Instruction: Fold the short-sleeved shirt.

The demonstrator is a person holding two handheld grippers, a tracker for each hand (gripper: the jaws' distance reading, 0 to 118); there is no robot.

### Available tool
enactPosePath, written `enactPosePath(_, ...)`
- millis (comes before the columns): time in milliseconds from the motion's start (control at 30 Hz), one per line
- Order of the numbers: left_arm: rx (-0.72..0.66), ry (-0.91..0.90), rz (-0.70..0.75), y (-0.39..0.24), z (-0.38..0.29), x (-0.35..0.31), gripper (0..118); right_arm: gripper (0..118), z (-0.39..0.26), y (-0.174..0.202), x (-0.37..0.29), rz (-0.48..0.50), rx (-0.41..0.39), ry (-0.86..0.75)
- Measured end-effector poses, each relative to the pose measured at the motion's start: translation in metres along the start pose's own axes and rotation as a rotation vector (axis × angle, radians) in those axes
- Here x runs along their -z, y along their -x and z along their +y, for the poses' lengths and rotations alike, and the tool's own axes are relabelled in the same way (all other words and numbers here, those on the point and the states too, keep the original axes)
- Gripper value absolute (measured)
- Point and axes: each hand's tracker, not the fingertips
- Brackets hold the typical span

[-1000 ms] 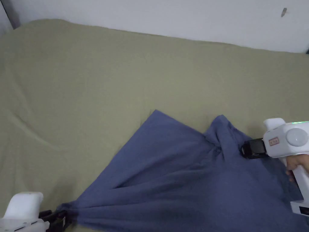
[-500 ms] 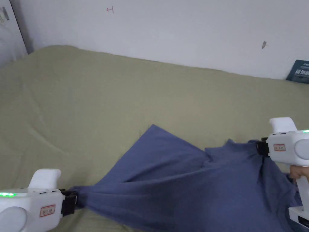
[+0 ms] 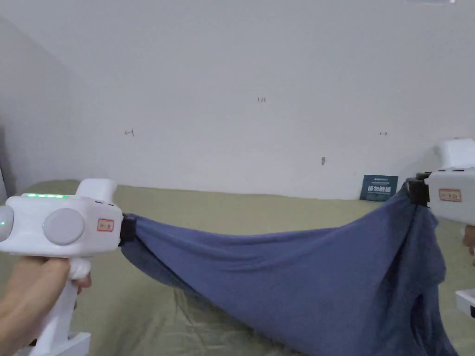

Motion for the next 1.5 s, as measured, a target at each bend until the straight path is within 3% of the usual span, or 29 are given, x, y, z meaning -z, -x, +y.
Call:
enactPosePath(100, 0.071, -0.068, 0.057, -0.018, 0.037, -0.007, 5, 2, 0.023, -0.014, -0.015, -0.033, 0.033, -0.057)
enactPosePath(400, 0.033, -0.098, 0.137, -0.02, 0.111, 0.0, 5, 2, 0.074, -0.028, 0.0, -0.117, 0.089, -0.122)
enactPosePath(533, 0.023, -0.099, 0.169, -0.014, 0.13, 0.01, 5, 2, 0.092, -0.031, 0.022, -0.107, 0.123, -0.138)
enactPosePath(667, -0.012, -0.096, 0.193, -0.004, 0.16, 0.033, 5, 2, 0.115, -0.023, 0.054, -0.155, 0.068, -0.128)
enactPosePath(933, 0.019, -0.121, 0.281, -0.015, 0.242, 0.084, 5, 2, 0.184, -0.022, 0.132, -0.188, 0.04, -0.146)
enactPosePath(1167, 0.032, -0.162, 0.348, -0.025, 0.306, 0.138, 5, 2, 0.233, -0.03, 0.189, -0.221, 0.088, -0.194)
enactPosePath(1500, 0.034, -0.174, 0.405, -0.021, 0.31, 0.234, 5, 2, 0.239, -0.012, 0.269, -0.245, 0.067, -0.181)
